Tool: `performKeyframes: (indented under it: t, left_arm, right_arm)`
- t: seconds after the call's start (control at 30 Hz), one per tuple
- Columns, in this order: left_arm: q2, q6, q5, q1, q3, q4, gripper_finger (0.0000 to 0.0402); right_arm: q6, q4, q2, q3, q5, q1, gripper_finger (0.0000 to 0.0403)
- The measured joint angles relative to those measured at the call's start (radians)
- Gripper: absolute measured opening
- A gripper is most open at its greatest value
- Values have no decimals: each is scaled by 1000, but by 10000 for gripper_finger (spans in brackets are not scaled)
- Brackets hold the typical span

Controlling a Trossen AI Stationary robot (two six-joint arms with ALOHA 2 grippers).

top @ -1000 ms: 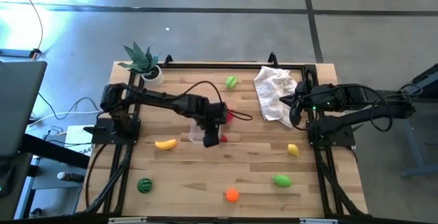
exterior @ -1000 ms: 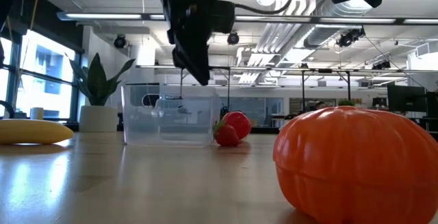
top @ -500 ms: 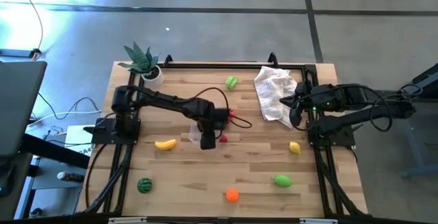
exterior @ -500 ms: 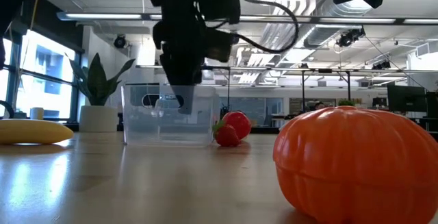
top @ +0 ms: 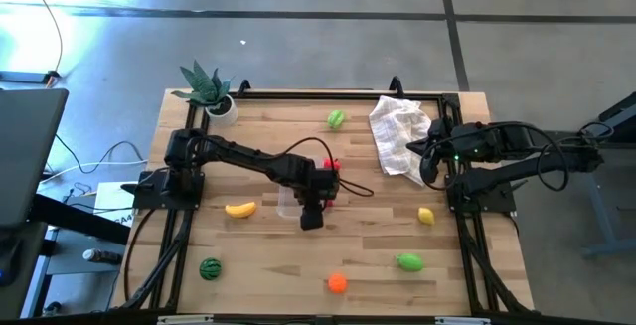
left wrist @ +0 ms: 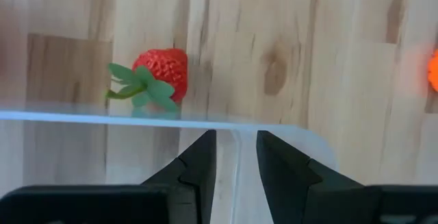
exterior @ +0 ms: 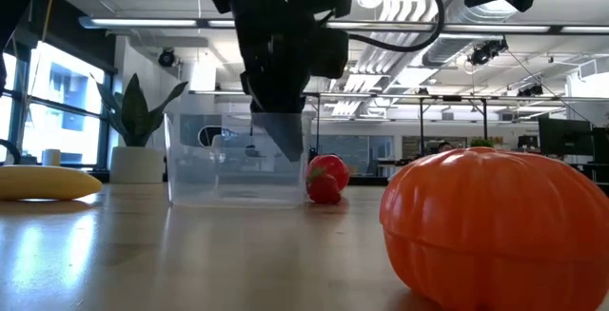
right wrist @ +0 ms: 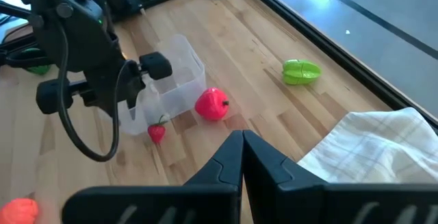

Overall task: Pick and placing Produce into tupperware
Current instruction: Move the bin to the center, then put the banana into the bin

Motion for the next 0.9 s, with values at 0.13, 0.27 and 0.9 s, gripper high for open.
performKeyframes:
  t: [0.13,0.27,0.9]
  left_arm:
    - [0,-5,-7,0,0,2,95]
    - [0,-8,-26,0,0,0,95]
    - [-1,-27,-47,1,0,-46,95]
  right_arm:
    - [0,-5,0,0,0,0,0]
    - [0,-8,0,0,0,0,0]
    - [1,-15,0,0,0,0,0]
